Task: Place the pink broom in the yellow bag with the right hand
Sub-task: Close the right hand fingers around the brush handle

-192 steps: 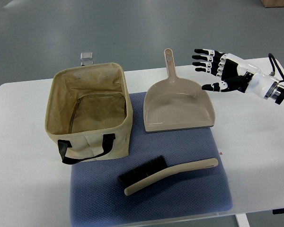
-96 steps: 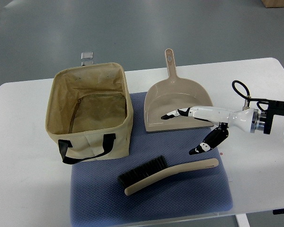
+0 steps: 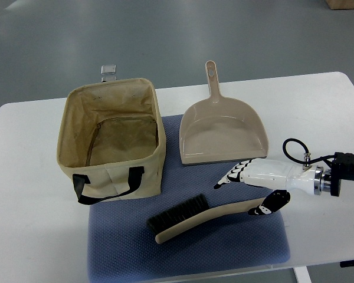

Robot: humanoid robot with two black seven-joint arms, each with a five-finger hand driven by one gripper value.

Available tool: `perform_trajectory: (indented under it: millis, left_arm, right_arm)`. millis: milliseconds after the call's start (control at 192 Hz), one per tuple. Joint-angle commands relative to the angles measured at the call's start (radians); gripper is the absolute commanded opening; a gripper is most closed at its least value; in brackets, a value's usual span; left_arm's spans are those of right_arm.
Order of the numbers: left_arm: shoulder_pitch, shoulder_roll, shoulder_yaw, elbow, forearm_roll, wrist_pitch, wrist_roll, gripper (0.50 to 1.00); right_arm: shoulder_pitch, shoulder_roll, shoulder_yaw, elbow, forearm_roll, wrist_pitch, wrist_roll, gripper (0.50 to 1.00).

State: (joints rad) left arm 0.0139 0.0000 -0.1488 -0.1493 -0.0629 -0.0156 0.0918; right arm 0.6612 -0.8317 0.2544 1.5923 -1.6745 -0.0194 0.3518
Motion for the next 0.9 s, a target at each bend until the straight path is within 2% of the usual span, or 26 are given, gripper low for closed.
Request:
perform_trajectory:
  millis: [0,146,490,594,896]
  left_arm:
    - [0.000,0.000,0.000,0.000,0.000,0.000,0.000,1.000]
    - [0.000,0.000,0.000,0.000,0.000,0.000,0.000,1.000]
    - [0.000,0.000,0.000,0.000,0.000,0.000,0.000,1.000]
    - [0.000,0.000,0.000,-0.001,0.000,0.000,0.000,1.000]
    - [0.000,0.000,0.000,-0.001,0.000,0.000,0.000,1.000]
  right_arm:
    - [0.000,0.003,-0.010,0.000,-0.019,-0.002,-0.016,0.813]
    - [0.005,0.011,-0.037,-0.003,-0.040,-0.025,-0.033,0.785]
    - [0.005,0.031,-0.055,-0.006,-0.074,-0.030,-0.057,0.760]
    - [0.005,0.037,-0.055,-0.011,-0.085,-0.030,-0.068,0.733]
    - [0.005,0.065,-0.069,-0.038,-0.123,-0.047,-0.082,0.725]
